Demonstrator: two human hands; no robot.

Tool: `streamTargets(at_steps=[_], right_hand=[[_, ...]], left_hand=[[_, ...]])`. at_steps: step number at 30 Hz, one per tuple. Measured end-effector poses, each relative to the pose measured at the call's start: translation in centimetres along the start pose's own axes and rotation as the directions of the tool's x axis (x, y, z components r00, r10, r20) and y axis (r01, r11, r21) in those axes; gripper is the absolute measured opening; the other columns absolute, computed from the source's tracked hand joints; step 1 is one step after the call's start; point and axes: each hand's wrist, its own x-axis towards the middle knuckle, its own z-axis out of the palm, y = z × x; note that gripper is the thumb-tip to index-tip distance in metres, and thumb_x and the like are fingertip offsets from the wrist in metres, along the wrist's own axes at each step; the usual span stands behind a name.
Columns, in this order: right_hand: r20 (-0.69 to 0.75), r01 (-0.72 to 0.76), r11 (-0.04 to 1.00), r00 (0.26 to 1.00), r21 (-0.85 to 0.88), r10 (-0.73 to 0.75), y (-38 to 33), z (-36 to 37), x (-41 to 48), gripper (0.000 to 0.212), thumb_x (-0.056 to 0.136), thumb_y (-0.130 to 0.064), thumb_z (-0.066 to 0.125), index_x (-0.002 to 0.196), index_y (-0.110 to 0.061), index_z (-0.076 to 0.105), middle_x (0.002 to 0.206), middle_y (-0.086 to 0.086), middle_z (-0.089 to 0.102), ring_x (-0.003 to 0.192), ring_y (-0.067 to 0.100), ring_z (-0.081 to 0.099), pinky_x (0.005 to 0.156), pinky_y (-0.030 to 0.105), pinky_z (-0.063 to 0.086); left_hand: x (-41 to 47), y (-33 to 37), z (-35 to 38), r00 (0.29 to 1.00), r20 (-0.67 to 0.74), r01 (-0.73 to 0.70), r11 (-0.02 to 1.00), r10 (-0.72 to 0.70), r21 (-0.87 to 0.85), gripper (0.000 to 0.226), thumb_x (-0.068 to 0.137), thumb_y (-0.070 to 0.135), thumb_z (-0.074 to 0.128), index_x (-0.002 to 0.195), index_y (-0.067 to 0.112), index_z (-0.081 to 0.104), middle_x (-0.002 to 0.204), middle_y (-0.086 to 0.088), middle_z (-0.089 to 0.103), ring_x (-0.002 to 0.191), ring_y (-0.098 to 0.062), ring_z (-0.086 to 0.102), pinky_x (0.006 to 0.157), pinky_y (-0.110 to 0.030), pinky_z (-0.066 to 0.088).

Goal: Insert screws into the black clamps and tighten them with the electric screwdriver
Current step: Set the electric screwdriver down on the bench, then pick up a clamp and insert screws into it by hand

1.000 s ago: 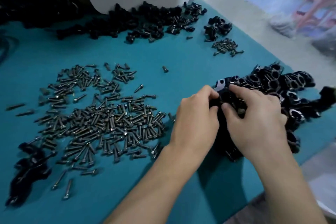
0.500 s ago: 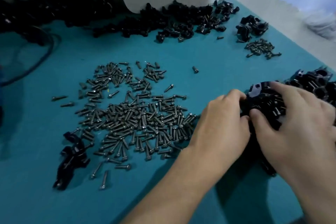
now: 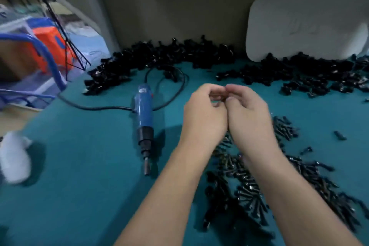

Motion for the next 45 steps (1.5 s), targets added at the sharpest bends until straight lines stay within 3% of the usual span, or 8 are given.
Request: streamTargets(at_steps=[10,16,20,24,27,34,41,45], right_hand=[[0.209,-0.103,0.989,0.97,-0.105,0.124,3.4,12.3,14.2,0.038,0.095,-0.01,0.054,0.13,-0.018,0.067,0.124,0.002,0.071,0.118,0.021,0.064,0.107,0.04,0.05],[0.278,0.145,0.92,0.96,-0.365,-0.041,6.1,16.5,18.5,0.039,0.095,-0.025,0.053,0.131,-0.032,0.066,0.122,-0.008,0.07,0.128,0.016,0.047,0.102,0.026,0.044],[0.199,0.152,0.906,0.977,-0.396,-0.076,6.8,17.2,18.8,0.028,0.089,-0.03,0.056,0.112,-0.038,0.07,0.101,-0.009,0.069,0.106,0.009,0.048,0.08,0.03,0.046],[0.254,0.262,0.918,0.949,-0.299,-0.188,6.3,15.9,17.7,0.023,0.09,-0.021,0.061,0.103,-0.034,0.074,0.093,-0.01,0.068,0.106,0.013,0.055,0.078,0.027,0.043],[0.289,0.315,0.927,0.924,-0.203,-0.251,5.1,13.4,15.8,0.021,0.087,-0.018,0.072,0.103,-0.03,0.076,0.092,-0.012,0.071,0.099,0.014,0.064,0.076,0.015,0.045],[0.441,0.22,0.974,0.871,0.046,-0.217,2.4,2.6,7.4,0.019,0.092,-0.016,0.075,0.102,-0.032,0.079,0.094,-0.003,0.077,0.083,0.003,0.069,0.081,0.025,0.054],[0.21,0.165,0.881,0.975,-0.444,-0.077,4.7,-8.0,4.6,0.019,0.098,-0.023,0.068,0.089,-0.038,0.072,0.084,-0.02,0.071,0.079,-0.009,0.062,0.061,0.004,0.041],[0.04,0.086,0.801,0.996,-0.592,-0.078,6.5,-11.3,6.6,0.016,0.099,-0.023,0.063,0.094,-0.036,0.07,0.1,-0.017,0.069,0.062,0.0,0.061,0.049,0.01,0.04]], left_hand=[[14.0,-6.6,-3.1,0.906,-0.322,0.33,0.935,-0.274,0.131,0.044,0.094,0.006,0.055,0.138,0.009,0.058,0.134,-0.013,0.064,0.124,-0.031,0.059,0.095,-0.028,0.043],[20.7,-7.7,-4.7,0.83,-0.288,0.443,0.879,-0.477,-0.177,0.026,0.097,-0.001,0.047,0.116,0.0,0.065,0.103,-0.017,0.07,0.088,-0.027,0.059,0.068,-0.029,0.045],[21.6,-8.1,-4.9,0.856,-0.253,0.433,0.893,-0.451,-0.126,0.032,0.103,0.006,0.048,0.132,-0.001,0.061,0.102,-0.01,0.062,0.074,-0.018,0.055,0.062,-0.027,0.045],[20.1,-7.4,-4.6,0.837,-0.293,0.45,0.886,-0.463,-0.113,0.009,0.097,0.006,0.061,0.097,0.008,0.07,0.096,-0.014,0.07,0.074,-0.018,0.054,0.059,-0.027,0.042],[18.2,-6.0,-4.7,0.842,-0.316,0.397,0.898,-0.438,-0.187,0.022,0.097,0.009,0.069,0.079,0.017,0.059,0.088,-0.006,0.067,0.079,-0.021,0.058,0.071,-0.029,0.049],[6.4,-3.3,-2.3,0.92,-0.278,0.194,0.937,-0.277,-0.29,0.021,0.108,0.015,0.045,0.118,0.027,0.059,0.103,0.001,0.067,0.089,-0.015,0.07,0.095,-0.045,0.059],[-0.5,-6.1,-0.3,0.986,-0.108,0.118,0.988,-0.128,-0.097,0.025,0.107,0.023,0.051,0.103,0.044,0.065,0.11,0.009,0.07,0.082,-0.002,0.07,0.072,-0.032,0.058],[-0.3,-7.7,-1.0,0.994,-0.068,-0.068,0.978,0.082,0.197,0.013,0.103,0.033,0.059,0.111,0.042,0.064,0.122,0.011,0.059,0.111,0.012,0.054,0.099,-0.019,0.046]])
